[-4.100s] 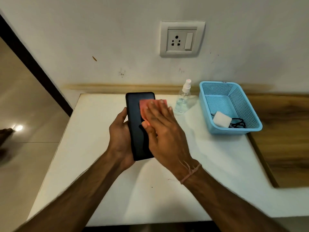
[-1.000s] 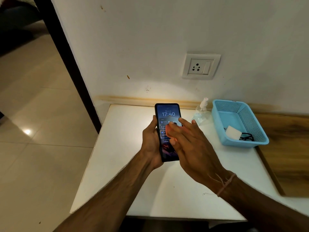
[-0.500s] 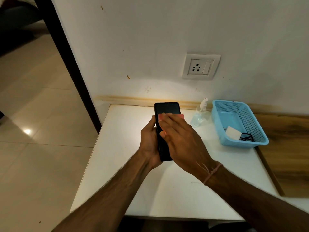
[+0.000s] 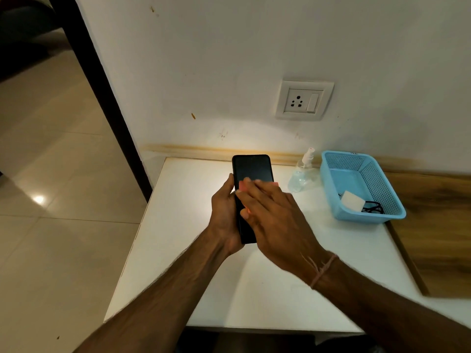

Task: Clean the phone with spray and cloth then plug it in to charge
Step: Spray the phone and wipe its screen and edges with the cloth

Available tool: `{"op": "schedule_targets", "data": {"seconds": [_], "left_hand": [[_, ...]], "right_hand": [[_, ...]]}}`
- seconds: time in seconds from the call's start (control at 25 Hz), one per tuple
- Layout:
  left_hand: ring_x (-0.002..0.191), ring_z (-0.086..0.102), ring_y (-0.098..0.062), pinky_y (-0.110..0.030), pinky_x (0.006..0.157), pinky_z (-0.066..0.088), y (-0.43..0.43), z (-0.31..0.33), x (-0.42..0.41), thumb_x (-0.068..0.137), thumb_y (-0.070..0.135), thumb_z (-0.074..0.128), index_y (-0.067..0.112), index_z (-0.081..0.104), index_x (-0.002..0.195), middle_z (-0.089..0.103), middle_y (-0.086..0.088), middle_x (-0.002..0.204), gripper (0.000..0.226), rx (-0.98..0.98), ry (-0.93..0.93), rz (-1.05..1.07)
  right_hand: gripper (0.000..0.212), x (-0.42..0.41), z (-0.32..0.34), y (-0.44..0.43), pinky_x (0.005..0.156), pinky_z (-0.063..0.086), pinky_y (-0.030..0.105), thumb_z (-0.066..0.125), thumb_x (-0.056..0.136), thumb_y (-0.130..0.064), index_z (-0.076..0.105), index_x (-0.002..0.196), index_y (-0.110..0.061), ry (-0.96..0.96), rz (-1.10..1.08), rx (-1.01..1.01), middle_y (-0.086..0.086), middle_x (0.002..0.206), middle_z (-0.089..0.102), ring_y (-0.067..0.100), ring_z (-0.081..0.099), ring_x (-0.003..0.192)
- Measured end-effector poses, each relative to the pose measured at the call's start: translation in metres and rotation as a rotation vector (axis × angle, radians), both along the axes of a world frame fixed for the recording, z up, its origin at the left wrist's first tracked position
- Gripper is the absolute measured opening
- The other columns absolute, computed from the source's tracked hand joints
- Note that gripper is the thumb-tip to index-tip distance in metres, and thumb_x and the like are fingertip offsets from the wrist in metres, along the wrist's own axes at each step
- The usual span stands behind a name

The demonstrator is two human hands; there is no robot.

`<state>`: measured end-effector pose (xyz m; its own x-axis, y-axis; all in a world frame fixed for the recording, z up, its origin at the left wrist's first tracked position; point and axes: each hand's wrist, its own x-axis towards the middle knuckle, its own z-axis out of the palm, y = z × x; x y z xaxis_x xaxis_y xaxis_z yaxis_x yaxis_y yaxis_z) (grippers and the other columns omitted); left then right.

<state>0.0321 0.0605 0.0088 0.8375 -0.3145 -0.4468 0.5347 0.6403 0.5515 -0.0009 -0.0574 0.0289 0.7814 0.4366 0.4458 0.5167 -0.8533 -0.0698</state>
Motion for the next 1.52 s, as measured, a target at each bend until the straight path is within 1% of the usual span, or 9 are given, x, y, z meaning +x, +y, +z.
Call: {"op": "schedule_targets", "data": {"seconds": [0.12, 0.32, 0.56, 0.92, 1.04, 1.16, 1.36, 1.44, 1.52], "left_hand": [[0.104, 0.071, -0.03, -0.041, 0.086, 0.058, -0.001, 0.001, -0.002, 0.096, 0.068, 0.038, 0.011, 0.071, 0.123, 0.072, -0.014, 0.121, 0.071, 0.03, 0.012, -0.008], [0.09, 0.075, -0.027, -0.04, 0.082, 0.057, 0.001, 0.005, -0.004, 0.095, 0.065, 0.044, 0.017, 0.081, 0.103, 0.077, -0.009, 0.108, 0.061, 0.005, -0.01, -0.01], [0.104, 0.066, -0.031, -0.041, 0.084, 0.058, 0.003, 0.004, -0.001, 0.095, 0.07, 0.035, 0.01, 0.058, 0.14, 0.064, -0.016, 0.129, 0.078, -0.05, -0.019, -0.011], [0.096, 0.067, -0.032, -0.053, 0.103, 0.048, -0.001, 0.009, -0.004, 0.095, 0.067, 0.041, 0.018, 0.072, 0.123, 0.073, -0.011, 0.108, 0.065, 0.026, -0.008, 0.015], [0.093, 0.069, -0.031, -0.05, 0.099, 0.05, -0.001, 0.006, -0.004, 0.095, 0.066, 0.041, 0.02, 0.074, 0.115, 0.073, -0.011, 0.107, 0.06, 0.007, -0.006, 0.021], [0.093, 0.071, -0.032, -0.05, 0.096, 0.052, 0.001, 0.006, -0.003, 0.095, 0.066, 0.042, 0.019, 0.076, 0.113, 0.074, -0.013, 0.11, 0.06, -0.002, 0.003, 0.012], [0.084, 0.072, -0.028, -0.041, 0.079, 0.058, 0.003, 0.005, 0.0, 0.095, 0.07, 0.037, 0.015, 0.071, 0.124, 0.074, -0.012, 0.105, 0.071, 0.013, 0.0, 0.012], [0.092, 0.07, -0.03, -0.042, 0.081, 0.058, 0.002, 0.004, 0.0, 0.095, 0.07, 0.037, 0.014, 0.067, 0.131, 0.071, -0.013, 0.115, 0.074, 0.026, 0.01, 0.023], [0.101, 0.068, -0.03, -0.043, 0.084, 0.057, 0.001, 0.003, -0.001, 0.095, 0.069, 0.038, 0.014, 0.067, 0.132, 0.069, -0.013, 0.122, 0.073, 0.026, 0.006, 0.006]], "right_hand": [[0.055, -0.006, -0.001, -0.009, 0.103, 0.04, 0.039, 0.018, 0.103, -0.041, 0.056, 0.133, -0.014, 0.04, 0.009, 0.029, 0.007, 0.142, 0.052, 0.027, 0.051, 0.128], [0.045, 0.018, 0.01, 0.004, 0.095, 0.046, 0.042, 0.033, 0.099, -0.035, 0.061, 0.127, -0.015, 0.026, -0.049, 0.062, 0.006, 0.137, 0.058, 0.025, 0.053, 0.121], [0.056, -0.012, -0.011, -0.017, 0.102, 0.03, 0.042, 0.016, 0.103, -0.04, 0.059, 0.13, -0.017, -0.005, -0.014, -0.018, 0.005, 0.138, 0.056, 0.026, 0.047, 0.127], [0.05, 0.038, 0.027, -0.019, 0.105, 0.018, 0.05, 0.027, 0.1, -0.037, 0.057, 0.134, -0.016, -0.071, -0.165, -0.077, 0.0, 0.132, 0.062, 0.026, 0.034, 0.142], [0.047, 0.04, 0.036, -0.012, 0.104, 0.023, 0.049, 0.033, 0.099, -0.037, 0.058, 0.132, -0.016, -0.149, -0.097, -0.01, 0.003, 0.136, 0.059, 0.028, 0.042, 0.136], [0.04, 0.033, 0.03, -0.005, 0.095, 0.043, 0.046, 0.043, 0.095, -0.032, 0.059, 0.13, -0.017, -0.164, -0.048, -0.017, 0.006, 0.134, 0.059, 0.031, 0.054, 0.117], [0.05, 0.013, -0.011, -0.015, 0.094, 0.048, 0.029, 0.023, 0.103, -0.047, 0.05, 0.134, -0.019, 0.006, 0.076, 0.051, 0.007, 0.129, 0.059, 0.023, 0.059, 0.113], [0.047, 0.007, -0.022, -0.018, 0.087, 0.056, 0.042, 0.029, 0.102, -0.042, 0.042, 0.135, -0.011, -0.071, 0.103, 0.034, 0.018, 0.123, 0.063, 0.034, 0.065, 0.106], [0.045, 0.015, -0.017, -0.016, 0.091, 0.054, 0.047, 0.038, 0.1, -0.033, 0.045, 0.136, -0.005, -0.111, 0.123, 0.026, 0.018, 0.129, 0.06, 0.035, 0.059, 0.116]]}}
